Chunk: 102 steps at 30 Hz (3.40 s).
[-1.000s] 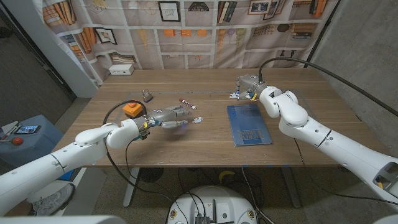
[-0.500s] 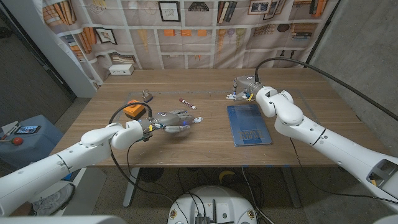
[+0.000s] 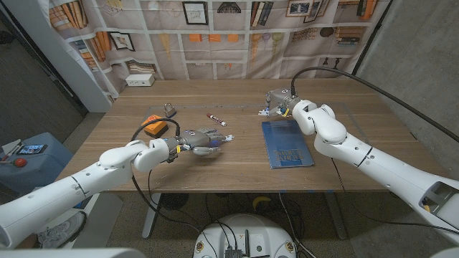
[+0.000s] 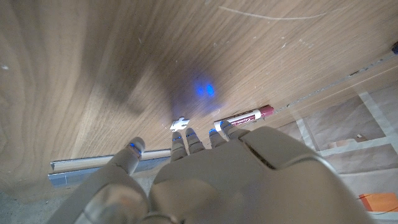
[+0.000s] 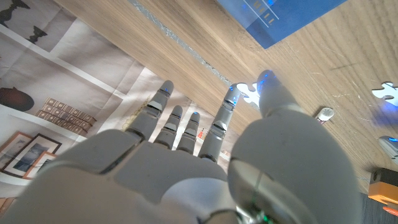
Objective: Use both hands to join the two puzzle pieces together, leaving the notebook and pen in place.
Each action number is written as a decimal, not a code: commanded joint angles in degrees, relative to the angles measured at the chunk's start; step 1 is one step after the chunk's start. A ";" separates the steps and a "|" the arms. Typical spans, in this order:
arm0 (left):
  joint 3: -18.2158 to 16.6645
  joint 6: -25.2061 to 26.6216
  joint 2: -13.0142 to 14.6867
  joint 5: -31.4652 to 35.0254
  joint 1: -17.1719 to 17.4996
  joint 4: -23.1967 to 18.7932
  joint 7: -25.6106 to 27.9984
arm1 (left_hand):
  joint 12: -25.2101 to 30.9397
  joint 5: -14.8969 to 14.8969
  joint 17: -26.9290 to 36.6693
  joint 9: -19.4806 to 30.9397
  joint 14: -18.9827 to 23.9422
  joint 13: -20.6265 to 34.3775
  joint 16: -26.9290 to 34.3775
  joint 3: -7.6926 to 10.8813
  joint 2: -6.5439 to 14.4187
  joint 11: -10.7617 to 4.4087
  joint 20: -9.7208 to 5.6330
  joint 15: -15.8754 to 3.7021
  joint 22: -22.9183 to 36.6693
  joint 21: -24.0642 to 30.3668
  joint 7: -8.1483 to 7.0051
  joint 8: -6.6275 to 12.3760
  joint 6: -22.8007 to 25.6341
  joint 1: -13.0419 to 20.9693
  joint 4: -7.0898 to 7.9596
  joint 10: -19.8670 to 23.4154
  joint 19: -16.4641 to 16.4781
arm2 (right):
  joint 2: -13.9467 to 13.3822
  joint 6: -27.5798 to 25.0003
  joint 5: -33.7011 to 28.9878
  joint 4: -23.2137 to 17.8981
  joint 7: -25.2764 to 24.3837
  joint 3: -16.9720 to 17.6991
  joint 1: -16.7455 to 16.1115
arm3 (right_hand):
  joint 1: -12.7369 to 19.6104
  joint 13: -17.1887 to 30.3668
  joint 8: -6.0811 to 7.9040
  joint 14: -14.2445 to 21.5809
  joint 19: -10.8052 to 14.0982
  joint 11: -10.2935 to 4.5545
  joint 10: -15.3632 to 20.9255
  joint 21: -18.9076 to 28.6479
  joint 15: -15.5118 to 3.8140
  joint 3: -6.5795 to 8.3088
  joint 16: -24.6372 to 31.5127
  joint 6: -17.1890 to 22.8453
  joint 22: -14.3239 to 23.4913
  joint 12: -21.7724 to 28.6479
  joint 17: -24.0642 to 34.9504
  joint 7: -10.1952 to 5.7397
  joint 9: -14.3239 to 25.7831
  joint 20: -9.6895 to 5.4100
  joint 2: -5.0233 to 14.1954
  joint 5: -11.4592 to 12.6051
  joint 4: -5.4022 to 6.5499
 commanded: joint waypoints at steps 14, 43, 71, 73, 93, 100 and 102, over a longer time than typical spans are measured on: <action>1.12 0.59 -0.09 4.39 -1.82 -0.26 -2.39 | 0.12 0.34 0.00 0.16 -4.88 0.15 0.03 -0.04 4.04 0.22 -3.87 -4.48 0.14 0.65 0.31 0.17 -0.57 0.15 -0.64 -0.93 -8.70 | 2.04 -3.23 0.73 0.32 -2.26 -2.09 -1.38 | -0.02 0.11 -0.18 0.15 -0.27 0.15 0.69 0.03 0.17 -0.32 0.04 0.46 0.33 -0.17 0.27 0.17 0.03 0.03 0.39 0.31 0.05; 2.36 -0.90 -0.75 4.32 -3.97 1.26 -6.25 | 0.49 0.35 -0.08 0.18 -3.97 0.15 0.35 0.08 4.19 -0.07 -3.50 -4.62 0.13 1.16 -0.13 0.55 0.10 0.31 -0.99 -0.79 -7.97 | 5.79 -7.48 -2.92 0.98 1.59 -6.69 -0.03 | -0.04 0.12 -0.23 0.27 -0.26 0.46 0.67 0.11 0.47 -0.49 0.02 0.69 0.33 -0.30 0.37 0.17 -0.12 0.24 0.39 0.23 -0.03; 2.27 0.29 -0.36 4.88 -3.73 -0.06 -8.07 | 0.75 0.37 -0.14 0.20 -3.15 0.15 0.43 0.28 4.40 -0.06 -3.40 -4.71 0.12 1.42 0.05 0.80 1.00 0.47 -1.25 -0.12 -7.30 | 6.83 -4.18 -5.15 3.76 -1.21 -8.90 0.70 | 0.22 0.13 -0.32 1.15 0.24 0.55 1.18 0.32 -0.04 -0.46 0.31 0.81 0.33 -0.20 0.49 0.17 -0.28 0.05 0.53 0.28 -0.17; 2.25 0.38 -0.33 4.97 -3.67 -0.14 -8.04 | 0.74 0.37 -0.15 0.20 -3.09 0.15 0.44 0.30 4.41 0.00 -3.41 -4.73 0.12 1.43 0.06 0.82 1.08 0.48 -1.27 -0.13 -7.27 | 6.88 -3.79 -5.46 3.89 -1.15 -9.10 0.85 | 0.24 0.13 -0.33 1.25 0.29 0.59 1.26 0.33 0.00 -0.47 0.34 0.81 0.33 -0.18 0.49 0.17 -0.29 0.04 0.50 0.27 -0.19; 2.06 1.20 -0.05 5.42 -3.11 -1.04 -8.41 | 0.80 0.36 -0.19 0.21 -2.54 0.16 0.36 0.55 4.49 0.06 -3.35 -4.71 0.10 1.45 0.14 0.97 2.22 0.65 -1.61 0.26 -7.02 | 8.32 -0.20 -5.82 6.20 -2.72 -10.17 1.70 | 0.37 0.14 -0.39 1.47 0.47 0.53 1.59 0.36 -0.16 -0.50 0.38 0.88 0.33 -0.14 0.59 0.17 -0.38 -0.17 0.55 0.27 -0.22; 2.12 0.94 0.05 5.58 -3.14 -1.19 -8.63 | 0.94 0.36 -0.20 0.22 -2.11 0.16 0.41 0.67 4.49 0.04 -3.33 -4.69 0.10 1.57 0.12 1.01 2.74 0.70 -1.76 0.75 -6.59 | 8.17 2.18 -5.67 7.24 -4.18 -10.49 2.21 | 0.39 0.14 -0.44 1.60 0.66 0.48 1.64 0.41 -0.26 -0.54 0.41 0.85 0.33 -0.16 0.61 0.17 -0.42 -0.31 0.48 0.26 -0.24; 2.11 0.89 0.06 5.59 -3.13 -1.22 -8.67 | 0.94 0.35 -0.19 0.23 -2.00 0.17 0.41 0.71 4.50 0.08 -3.32 -4.72 0.09 1.58 0.18 1.00 2.83 0.70 -1.79 0.84 -6.52 | 8.13 2.85 -5.65 7.49 -4.56 -10.55 2.39 | 0.40 0.15 -0.45 1.65 0.70 0.52 1.73 0.43 -0.33 -0.54 0.42 0.82 0.33 -0.13 0.62 0.17 -0.43 -0.34 0.48 0.26 -0.24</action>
